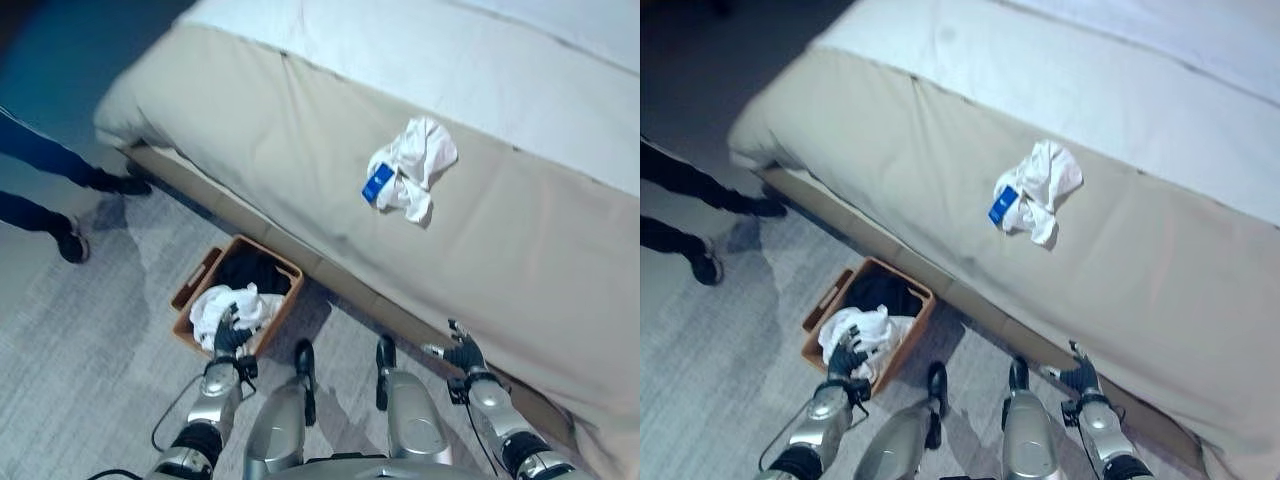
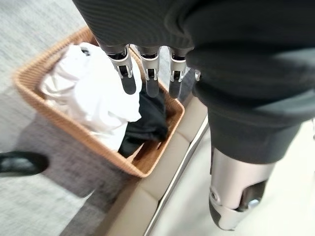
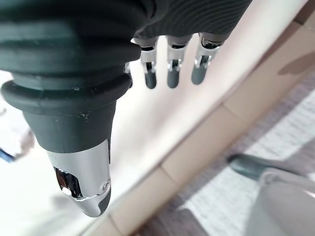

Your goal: Pick up clothes into the bucket

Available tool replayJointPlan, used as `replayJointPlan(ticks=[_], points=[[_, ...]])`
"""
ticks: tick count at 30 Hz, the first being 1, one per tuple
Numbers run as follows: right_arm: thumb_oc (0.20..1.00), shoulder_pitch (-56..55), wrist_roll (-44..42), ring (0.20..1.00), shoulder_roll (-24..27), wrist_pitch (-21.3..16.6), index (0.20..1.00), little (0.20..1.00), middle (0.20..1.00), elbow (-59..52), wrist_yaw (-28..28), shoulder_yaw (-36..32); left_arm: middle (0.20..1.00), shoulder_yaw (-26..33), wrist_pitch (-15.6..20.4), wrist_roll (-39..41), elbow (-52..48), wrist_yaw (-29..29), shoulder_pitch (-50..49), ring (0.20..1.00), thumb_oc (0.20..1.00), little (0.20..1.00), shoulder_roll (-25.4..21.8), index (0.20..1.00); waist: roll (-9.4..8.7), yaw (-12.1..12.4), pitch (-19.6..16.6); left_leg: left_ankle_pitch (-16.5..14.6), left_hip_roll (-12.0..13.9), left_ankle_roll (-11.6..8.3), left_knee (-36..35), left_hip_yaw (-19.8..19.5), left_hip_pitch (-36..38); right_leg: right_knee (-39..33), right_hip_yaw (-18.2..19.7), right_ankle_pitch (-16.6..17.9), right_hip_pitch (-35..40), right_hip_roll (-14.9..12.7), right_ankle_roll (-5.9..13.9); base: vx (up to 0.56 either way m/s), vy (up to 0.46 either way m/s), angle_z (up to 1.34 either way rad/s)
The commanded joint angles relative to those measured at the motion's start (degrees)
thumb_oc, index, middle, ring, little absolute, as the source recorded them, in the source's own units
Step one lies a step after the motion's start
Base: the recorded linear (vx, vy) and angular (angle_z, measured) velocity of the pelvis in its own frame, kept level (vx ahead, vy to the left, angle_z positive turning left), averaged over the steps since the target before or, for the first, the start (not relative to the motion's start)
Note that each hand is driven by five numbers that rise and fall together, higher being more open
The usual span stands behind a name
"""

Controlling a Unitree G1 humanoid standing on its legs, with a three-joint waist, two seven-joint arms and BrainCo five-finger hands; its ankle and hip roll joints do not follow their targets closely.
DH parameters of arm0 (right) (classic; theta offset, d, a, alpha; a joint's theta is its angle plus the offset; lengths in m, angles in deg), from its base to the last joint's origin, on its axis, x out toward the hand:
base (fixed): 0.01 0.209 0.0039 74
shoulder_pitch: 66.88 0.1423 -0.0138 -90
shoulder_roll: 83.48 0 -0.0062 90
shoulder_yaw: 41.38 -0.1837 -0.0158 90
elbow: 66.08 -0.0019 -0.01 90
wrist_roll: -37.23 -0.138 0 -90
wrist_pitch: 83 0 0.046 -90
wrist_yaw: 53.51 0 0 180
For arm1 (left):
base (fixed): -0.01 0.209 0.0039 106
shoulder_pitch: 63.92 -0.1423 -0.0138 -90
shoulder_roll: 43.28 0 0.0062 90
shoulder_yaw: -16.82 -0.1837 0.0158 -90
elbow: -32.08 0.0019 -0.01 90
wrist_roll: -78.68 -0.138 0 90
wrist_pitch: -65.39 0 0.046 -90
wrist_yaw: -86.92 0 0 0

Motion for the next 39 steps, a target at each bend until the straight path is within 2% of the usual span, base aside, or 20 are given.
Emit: replayJointPlan(ticks=[1,6,9,14,18,20,26,39], points=[[1.0,-0.5,1.2,1.0,1.0,0.0,1.0,1.0,1.0,0.1,-0.8,0.3,1.0,-0.4,-0.4,-5.8,3.7,-1.3,0.7,1.0,1.0,1.0,-0.3,1.0,-3.14,1.2,-3.7,-1.3,-2.9,0.43,1.2,0.0,-0.9,-9.7,0.0,5.8,4.4,-0.4,1.67,0.15,-0.088,-0.04],[1.0,-1.4,-4.2,1.0,-1.3,0.2,1.0,1.0,1.0,4.4,-3.5,-2.0,1.0,-0.9,-1.8,-9.4,9.4,-3.9,-1.9,1.0,1.0,1.0,0.9,1.0,-3.08,1.1,-7.6,-1.5,-1.4,0.14,-2.2,1.2,5.4,-10.9,-0.5,4.6,10.2,0.5,1.39,0.12,-0.057,-0.04],[1.0,-2.1,-3.8,1.0,-1.7,-0.2,1.0,1.0,1.0,4.1,-4.6,-1.3,1.0,-2.5,-0.3,-12.7,7.2,-3.9,-3.8,1.0,1.0,1.0,0.6,1.0,-3.52,1.2,-8.9,-2.6,-1.5,0.1,-1.1,1.4,6.9,-10.8,-0.4,4.0,12.2,0.6,1.2,0.1,-0.061,0.0],[1.0,-3.6,-4.7,1.0,-2.7,-1.0,1.0,1.0,1.0,5.0,-5.4,-1.0,1.0,-2.5,0.2,-13.6,7.9,-3.7,-4.5,1.0,1.0,1.0,0.8,1.0,-3.83,1.1,-9.6,-3.5,-1.4,0.21,-0.2,1.0,8.3,-9.0,-0.5,2.4,13.2,0.9,0.63,0.03,-0.024,0.0],[1.0,-4.4,-5.2,1.0,-3.4,-0.8,1.0,1.0,1.0,6.3,-6.0,-1.3,1.0,-3.8,-0.2,-17.0,9.6,-4.4,-4.3,1.0,1.0,1.0,0.6,1.0,-3.64,0.5,-10.2,-3.7,-1.4,0.26,-0.8,0.9,9.3,-8.1,-0.7,1.8,13.7,0.9,0.63,0.04,0.012,0.07],[1.0,-4.2,-2.8,1.0,-3.2,-0.4,1.0,1.0,1.0,7.5,-5.7,-0.6,1.0,-4.7,-0.8,-19.2,11.3,-4.8,-3.9,1.0,1.0,1.0,0.4,1.0,-3.58,0.3,-10.7,-4.1,-1.6,0.4,-0.7,0.9,9.6,-7.9,-0.7,1.6,14.0,0.8,0.72,0.04,0.024,0.08],[1.0,-3.6,1.3,1.0,-2.9,0.4,1.0,1.0,1.0,7.2,-6.5,1.8,1.0,-3.9,-1.3,-19.0,13.7,-5.6,-4.2,1.0,1.0,1.0,0.8,1.0,-3.54,0.5,-11.0,-4.7,-2.1,0.85,-0.5,0.5,10.0,-6.9,-0.8,1.1,14.3,0.5,0.81,0.01,0.01,0.01],[1.0,-1.8,5.3,1.0,-1.6,1.2,1.0,1.0,1.0,7.5,-5.2,2.1,1.0,-2.9,-1.1,-17.9,14.1,-6.6,-4.7,1.0,1.0,1.0,-0.4,1.0,-3.72,1.5,-11.4,-4.3,-2.2,0.94,-1.8,-0.2,10.1,-7.9,-1.4,1.5,14.6,0.0,1.18,0.0,0.002,0.01]])
